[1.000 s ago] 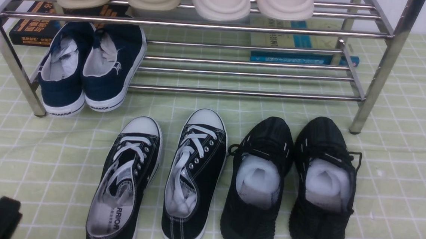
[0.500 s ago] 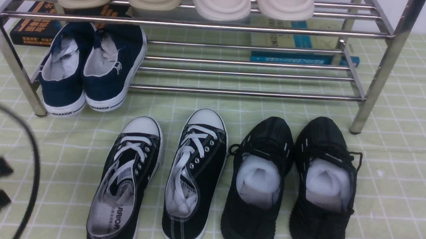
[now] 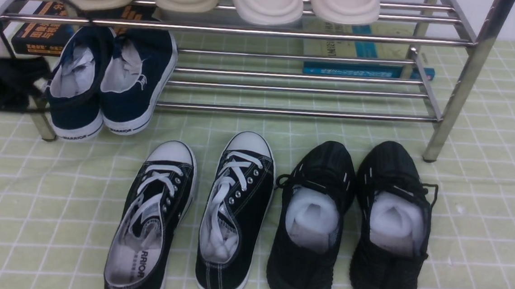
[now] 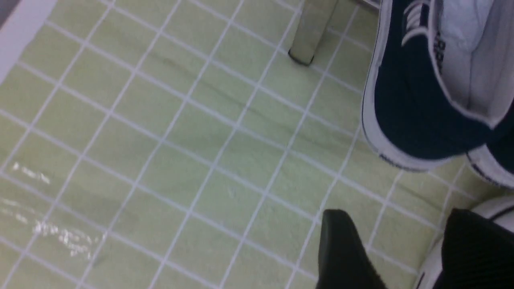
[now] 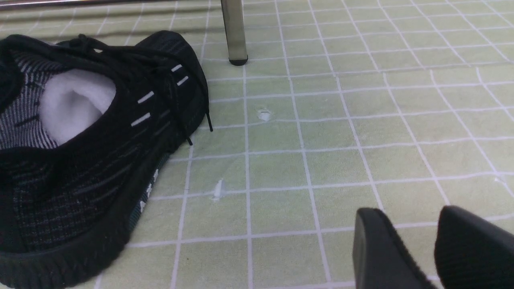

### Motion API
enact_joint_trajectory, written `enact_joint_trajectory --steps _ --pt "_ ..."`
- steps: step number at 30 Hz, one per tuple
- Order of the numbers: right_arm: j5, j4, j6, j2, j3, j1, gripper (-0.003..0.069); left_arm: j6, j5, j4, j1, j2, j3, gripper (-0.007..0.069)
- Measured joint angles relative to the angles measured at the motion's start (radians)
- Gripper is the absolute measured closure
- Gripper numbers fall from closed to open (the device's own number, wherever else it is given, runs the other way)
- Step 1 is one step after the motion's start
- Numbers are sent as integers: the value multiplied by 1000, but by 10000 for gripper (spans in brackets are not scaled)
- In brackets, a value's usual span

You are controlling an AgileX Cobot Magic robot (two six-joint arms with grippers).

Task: Take the shoes off the shelf with your hand from the green coffee tablecloth.
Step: 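Grasp the leftmost shoe on the bottom shelf of the shoe rack with the left gripper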

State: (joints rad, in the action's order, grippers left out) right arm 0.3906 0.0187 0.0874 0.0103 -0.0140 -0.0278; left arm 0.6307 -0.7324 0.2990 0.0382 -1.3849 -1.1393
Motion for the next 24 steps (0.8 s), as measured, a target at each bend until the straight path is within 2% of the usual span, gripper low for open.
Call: enact_joint_trajectory --steps 4,8,19,24 --pt "0 0 0 0 0 0 420 0 150 68 0 -108 -62 248" --pt "0 0 0 0 0 0 420 0 235 95 0 -170 -64 248" --pt "0 0 0 0 0 0 420 0 359 228 1 -304 -64 248" --pt "0 0 0 0 0 0 420 0 405 251 1 -343 -64 248"
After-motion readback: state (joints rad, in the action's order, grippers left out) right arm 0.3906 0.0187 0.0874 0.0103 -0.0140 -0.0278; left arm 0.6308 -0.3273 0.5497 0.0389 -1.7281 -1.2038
